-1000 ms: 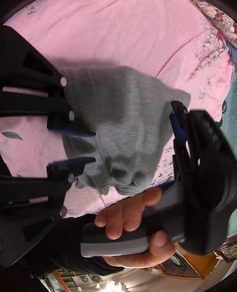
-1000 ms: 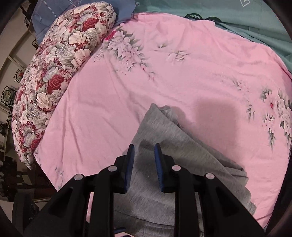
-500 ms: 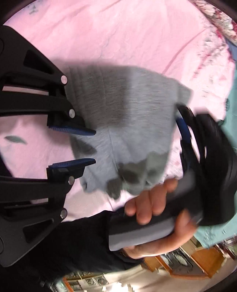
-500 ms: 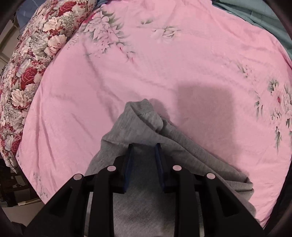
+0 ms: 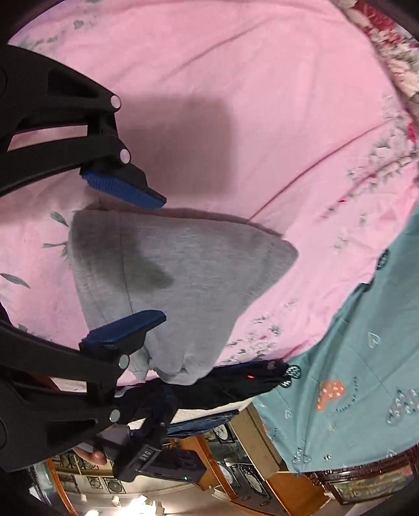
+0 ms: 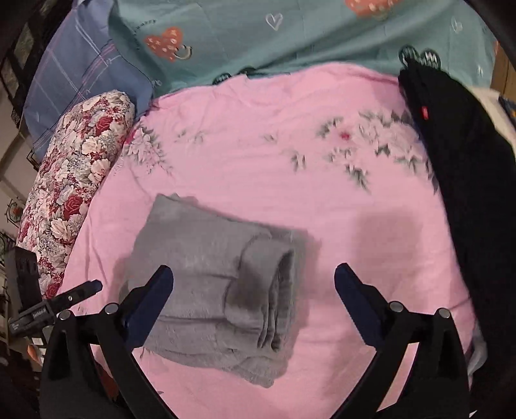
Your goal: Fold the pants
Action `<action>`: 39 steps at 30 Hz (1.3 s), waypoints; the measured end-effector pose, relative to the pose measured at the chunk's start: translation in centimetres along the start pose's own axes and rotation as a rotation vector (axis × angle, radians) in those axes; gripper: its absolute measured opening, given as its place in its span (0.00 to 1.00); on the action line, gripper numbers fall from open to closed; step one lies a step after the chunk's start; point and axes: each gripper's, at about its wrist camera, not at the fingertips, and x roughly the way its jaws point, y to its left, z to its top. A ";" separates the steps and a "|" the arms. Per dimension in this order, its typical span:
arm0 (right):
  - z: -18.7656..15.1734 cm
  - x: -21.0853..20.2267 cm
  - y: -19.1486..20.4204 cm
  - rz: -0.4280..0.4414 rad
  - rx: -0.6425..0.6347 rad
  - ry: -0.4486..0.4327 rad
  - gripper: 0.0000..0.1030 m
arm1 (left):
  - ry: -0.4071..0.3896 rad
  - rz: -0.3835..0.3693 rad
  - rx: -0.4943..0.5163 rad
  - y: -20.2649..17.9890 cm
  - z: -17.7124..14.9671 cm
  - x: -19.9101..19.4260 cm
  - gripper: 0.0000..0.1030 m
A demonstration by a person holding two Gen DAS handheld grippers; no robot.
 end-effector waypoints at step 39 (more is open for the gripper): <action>-5.9 2.3 1.2 0.072 -0.065 -0.063 0.50 | 0.028 0.002 0.084 -4.1 -0.2 2.6 0.40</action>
